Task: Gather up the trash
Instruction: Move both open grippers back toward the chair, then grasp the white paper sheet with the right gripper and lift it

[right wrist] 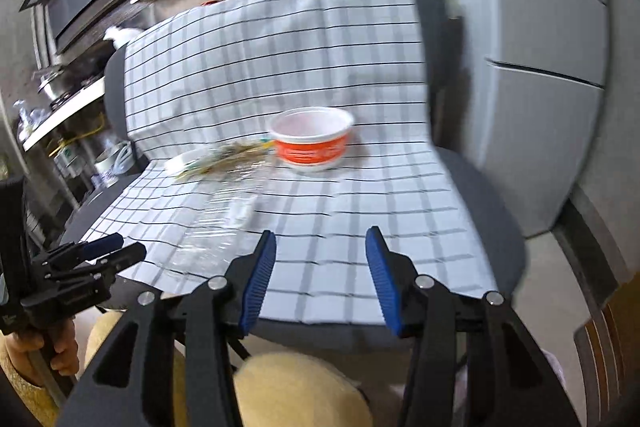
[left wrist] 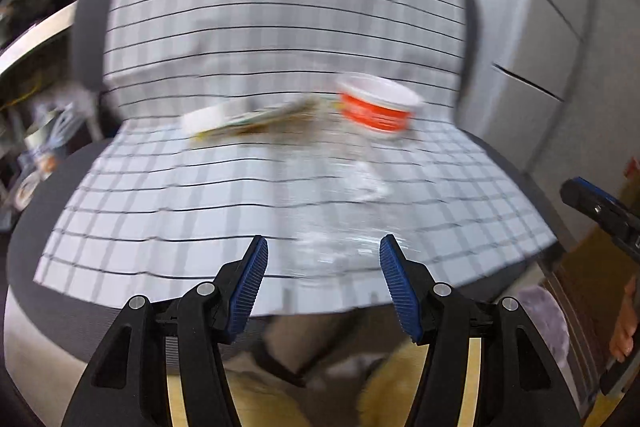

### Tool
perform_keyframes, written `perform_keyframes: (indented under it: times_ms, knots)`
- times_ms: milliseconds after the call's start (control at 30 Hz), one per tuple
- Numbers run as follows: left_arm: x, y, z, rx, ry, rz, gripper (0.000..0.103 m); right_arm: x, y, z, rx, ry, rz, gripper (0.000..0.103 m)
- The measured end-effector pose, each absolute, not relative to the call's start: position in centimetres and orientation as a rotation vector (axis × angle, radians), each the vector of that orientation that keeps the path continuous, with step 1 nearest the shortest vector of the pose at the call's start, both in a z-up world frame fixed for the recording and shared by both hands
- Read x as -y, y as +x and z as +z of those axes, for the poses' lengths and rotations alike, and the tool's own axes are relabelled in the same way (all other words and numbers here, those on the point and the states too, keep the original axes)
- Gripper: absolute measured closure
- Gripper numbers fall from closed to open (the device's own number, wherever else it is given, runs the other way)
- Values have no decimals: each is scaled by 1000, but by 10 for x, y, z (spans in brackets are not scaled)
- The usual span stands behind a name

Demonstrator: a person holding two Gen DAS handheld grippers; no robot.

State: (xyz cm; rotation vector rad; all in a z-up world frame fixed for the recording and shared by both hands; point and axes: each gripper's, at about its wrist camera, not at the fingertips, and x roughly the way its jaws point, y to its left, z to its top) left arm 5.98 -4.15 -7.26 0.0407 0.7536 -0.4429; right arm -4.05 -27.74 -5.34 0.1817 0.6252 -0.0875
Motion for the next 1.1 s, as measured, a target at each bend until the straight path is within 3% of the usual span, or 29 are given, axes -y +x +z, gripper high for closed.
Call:
perform_keyframes:
  times_ms: [433,700,967,1100]
  knots:
    - [-28,126,-73,-775,-54,-228,44,220,77,-41,-673,106,70,55]
    - [-33,164,-79,-788,-50,-200,44,200,184,-54,-745,105,109,79]
    - [-27,192,-91,-810,-50,-210,44,197,261,-89,-864,158,79,78]
    - [-22,196,-100,-831,-43,-229,44,198,262,-109,-937,194,63,70]
